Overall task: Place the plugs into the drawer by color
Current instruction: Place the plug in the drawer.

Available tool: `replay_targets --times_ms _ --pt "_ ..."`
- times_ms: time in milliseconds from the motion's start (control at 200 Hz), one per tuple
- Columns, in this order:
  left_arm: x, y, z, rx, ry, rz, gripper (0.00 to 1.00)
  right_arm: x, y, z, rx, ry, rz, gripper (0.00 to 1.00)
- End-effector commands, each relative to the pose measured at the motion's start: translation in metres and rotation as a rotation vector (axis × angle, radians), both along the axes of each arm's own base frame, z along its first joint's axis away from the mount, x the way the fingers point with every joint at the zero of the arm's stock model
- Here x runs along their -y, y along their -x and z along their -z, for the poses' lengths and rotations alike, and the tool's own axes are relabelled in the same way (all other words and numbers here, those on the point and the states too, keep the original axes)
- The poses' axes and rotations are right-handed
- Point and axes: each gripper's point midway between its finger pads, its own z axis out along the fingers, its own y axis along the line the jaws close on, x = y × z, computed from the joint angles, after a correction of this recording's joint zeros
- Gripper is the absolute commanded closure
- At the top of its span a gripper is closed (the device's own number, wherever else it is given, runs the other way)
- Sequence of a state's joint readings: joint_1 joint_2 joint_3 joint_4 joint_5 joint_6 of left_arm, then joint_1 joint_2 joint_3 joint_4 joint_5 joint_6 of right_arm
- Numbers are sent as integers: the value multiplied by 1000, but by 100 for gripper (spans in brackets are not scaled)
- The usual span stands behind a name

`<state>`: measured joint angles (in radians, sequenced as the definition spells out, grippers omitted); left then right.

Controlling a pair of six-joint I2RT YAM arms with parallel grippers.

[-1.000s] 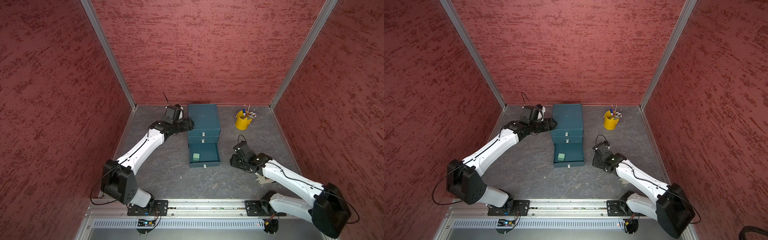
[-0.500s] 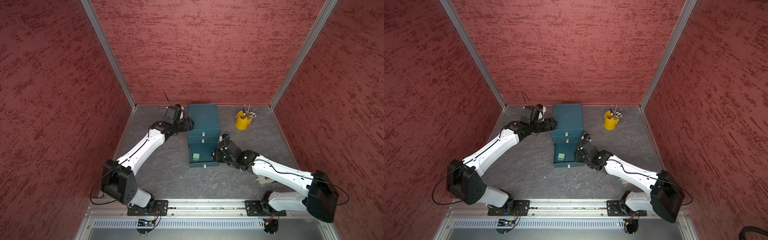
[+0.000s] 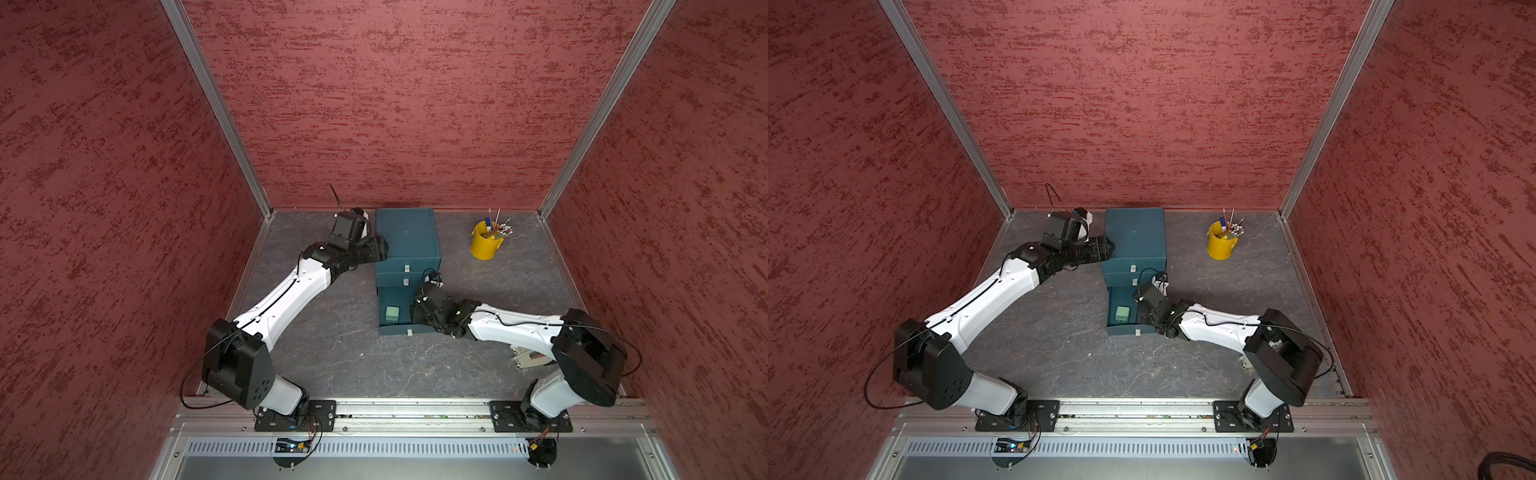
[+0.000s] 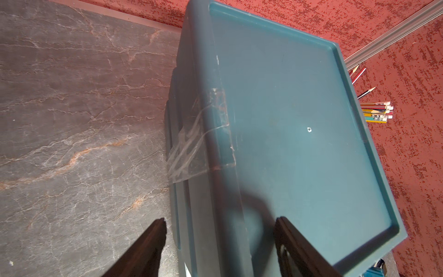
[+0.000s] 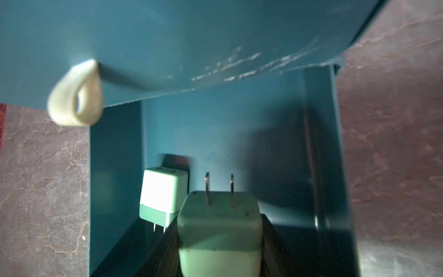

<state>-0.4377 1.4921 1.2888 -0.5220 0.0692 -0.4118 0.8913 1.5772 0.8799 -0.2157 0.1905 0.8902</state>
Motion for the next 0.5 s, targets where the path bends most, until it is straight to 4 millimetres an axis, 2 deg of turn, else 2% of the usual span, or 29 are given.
replay_targets --times_ms 0,40,135,185,225,271,291,366,496 --pt "-16 13 27 -85 -103 -13 26 -11 -9 -28 86 -57 14 66" --pt "-15 13 26 -82 -102 -13 26 -11 -7 -35 102 -53 6 56" --pt "-15 12 26 -83 -102 -12 26 -14 0 -48 139 -34 -32 43" --pt "-15 12 26 -84 -101 -12 26 -14 5 -53 147 -22 -47 25" --pt "-16 12 26 -84 -103 -11 26 -13 10 -53 146 -12 -58 17" --pt "-16 13 26 -84 -104 -10 26 -12 17 -49 139 14 -71 13" --pt "-16 13 26 -83 -105 -9 26 -11 21 -57 152 3 -75 12" --pt "-16 13 24 -79 -105 -10 26 -6 35 -59 160 23 -94 9" --pt "-16 13 24 -78 -103 -7 26 -1 65 -63 169 27 -136 9"
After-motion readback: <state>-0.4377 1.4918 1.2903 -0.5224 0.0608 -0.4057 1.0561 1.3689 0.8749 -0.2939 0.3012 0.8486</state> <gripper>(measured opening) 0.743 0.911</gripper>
